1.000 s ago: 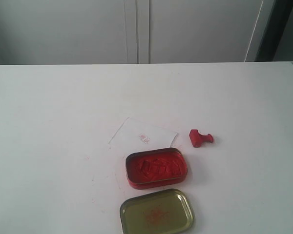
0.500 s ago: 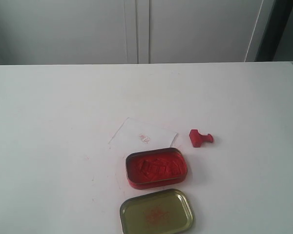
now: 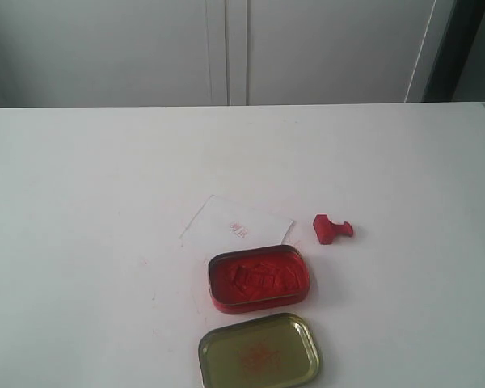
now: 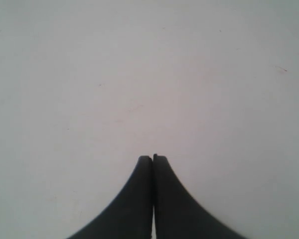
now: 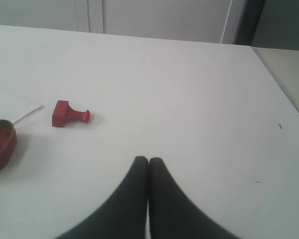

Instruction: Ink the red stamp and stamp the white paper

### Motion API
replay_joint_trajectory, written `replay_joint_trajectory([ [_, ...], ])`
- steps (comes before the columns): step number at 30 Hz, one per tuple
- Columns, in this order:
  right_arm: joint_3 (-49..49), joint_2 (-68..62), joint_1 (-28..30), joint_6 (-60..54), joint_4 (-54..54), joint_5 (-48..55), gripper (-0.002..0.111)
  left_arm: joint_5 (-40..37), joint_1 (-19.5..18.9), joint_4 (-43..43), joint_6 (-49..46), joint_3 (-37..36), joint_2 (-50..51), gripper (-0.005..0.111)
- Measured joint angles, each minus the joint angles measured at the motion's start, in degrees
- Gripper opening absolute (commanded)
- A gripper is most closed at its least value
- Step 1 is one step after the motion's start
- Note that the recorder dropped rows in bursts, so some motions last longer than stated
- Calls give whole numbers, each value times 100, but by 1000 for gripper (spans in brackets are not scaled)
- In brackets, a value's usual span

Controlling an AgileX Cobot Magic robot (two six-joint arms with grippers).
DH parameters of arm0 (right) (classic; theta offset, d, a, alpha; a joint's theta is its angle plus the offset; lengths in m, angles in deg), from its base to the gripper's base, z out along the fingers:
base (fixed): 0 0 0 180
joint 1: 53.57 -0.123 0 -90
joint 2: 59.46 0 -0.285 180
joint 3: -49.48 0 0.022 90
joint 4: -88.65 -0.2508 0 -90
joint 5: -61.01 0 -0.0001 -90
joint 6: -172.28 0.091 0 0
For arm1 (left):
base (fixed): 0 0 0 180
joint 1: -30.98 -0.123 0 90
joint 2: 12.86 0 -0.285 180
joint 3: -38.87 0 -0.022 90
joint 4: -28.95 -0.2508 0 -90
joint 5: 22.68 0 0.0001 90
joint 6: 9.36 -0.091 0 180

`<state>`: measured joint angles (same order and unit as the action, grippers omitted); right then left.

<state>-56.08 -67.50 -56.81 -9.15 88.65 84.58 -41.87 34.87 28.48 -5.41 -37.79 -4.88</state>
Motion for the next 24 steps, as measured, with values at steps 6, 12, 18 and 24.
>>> replay_joint_trajectory([
  [6, 0, 0, -76, 0, 0, -11, 0, 0, 0, 0, 0, 0, 0, 0],
  [12, 0, 0, -76, 0, 0, -11, 0, 0, 0, 0, 0, 0, 0, 0],
  [18, 0, 0, -76, 0, 0, -11, 0, 0, 0, 0, 0, 0, 0, 0],
  [24, 0, 0, -76, 0, 0, -11, 0, 0, 0, 0, 0, 0, 0, 0],
])
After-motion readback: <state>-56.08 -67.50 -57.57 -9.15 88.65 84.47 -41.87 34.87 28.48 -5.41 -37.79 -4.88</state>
